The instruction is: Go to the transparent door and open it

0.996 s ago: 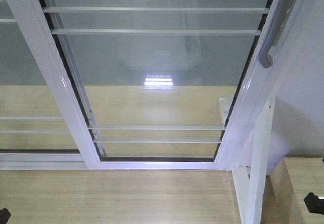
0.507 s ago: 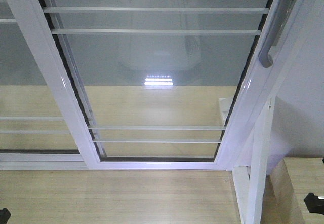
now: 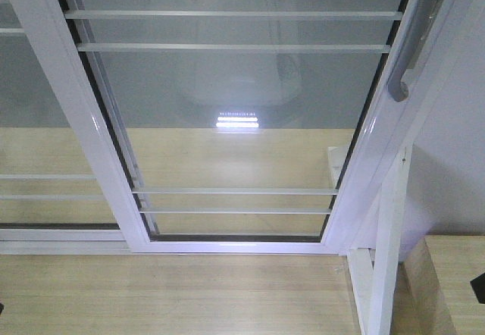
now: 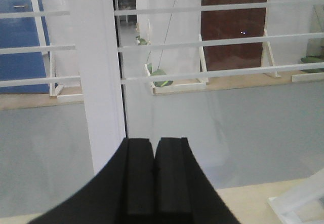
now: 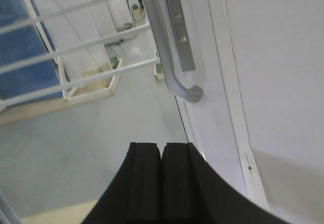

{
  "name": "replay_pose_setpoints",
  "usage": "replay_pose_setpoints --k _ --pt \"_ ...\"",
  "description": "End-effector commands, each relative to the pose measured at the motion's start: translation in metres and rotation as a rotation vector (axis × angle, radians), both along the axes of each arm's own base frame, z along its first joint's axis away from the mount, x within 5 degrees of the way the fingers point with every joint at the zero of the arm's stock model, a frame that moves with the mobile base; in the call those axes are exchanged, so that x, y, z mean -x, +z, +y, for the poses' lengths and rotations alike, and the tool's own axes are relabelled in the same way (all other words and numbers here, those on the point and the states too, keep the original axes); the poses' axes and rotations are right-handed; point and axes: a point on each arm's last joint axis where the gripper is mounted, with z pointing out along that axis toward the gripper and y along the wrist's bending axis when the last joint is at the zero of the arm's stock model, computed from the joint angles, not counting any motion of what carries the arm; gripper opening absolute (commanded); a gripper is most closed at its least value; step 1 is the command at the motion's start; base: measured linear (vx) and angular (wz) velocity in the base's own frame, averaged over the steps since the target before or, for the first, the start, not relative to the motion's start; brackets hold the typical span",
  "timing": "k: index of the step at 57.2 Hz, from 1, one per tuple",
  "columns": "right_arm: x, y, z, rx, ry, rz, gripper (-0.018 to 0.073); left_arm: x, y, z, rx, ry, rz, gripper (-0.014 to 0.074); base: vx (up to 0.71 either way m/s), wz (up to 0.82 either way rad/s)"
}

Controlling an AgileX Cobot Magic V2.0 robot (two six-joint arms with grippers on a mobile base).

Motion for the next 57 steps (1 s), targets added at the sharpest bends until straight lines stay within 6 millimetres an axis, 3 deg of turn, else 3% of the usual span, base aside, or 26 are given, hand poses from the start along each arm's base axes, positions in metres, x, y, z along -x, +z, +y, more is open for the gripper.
replay_pose_setpoints --k 1,16,27,33,43,57 --pt "0.001 0.011 -0.005 -0.055 -0.052 -0.135 -0.0004 0.002 0.016 0.001 0.035 0.008 -0.121 0.0003 0.0 0.0" --pt "0.003 0.022 -0.009 -0.032 -0.101 -0.244 -0.0004 0.003 0.023 0.002 0.04 0.016 -0.19 0.0003 0.0 0.0" --pt "0.006 0.041 -0.007 0.162 -0.096 -0.261 -0.0004 0.009 0.046 0.004 0.08 0.027 -0.334 0.0003 0.0 0.0" --pt "0.011 0.061 -0.006 0.273 -0.102 -0.303 -0.0004 0.015 0.067 0.005 0.088 0.026 -0.399 0.0003 0.0 0.0" --pt "0.01 0.097 -0.005 0.3 -0.103 -0.327 -0.0004 0.018 0.1 0.005 0.098 0.024 -0.446 0.0003 0.0 0.0" --pt "-0.026 0.159 -0.004 0.398 -0.052 -0.197 -0.0004 -0.025 0.151 0.001 0.086 0.026 -0.336 0.0003 0.0 0.0"
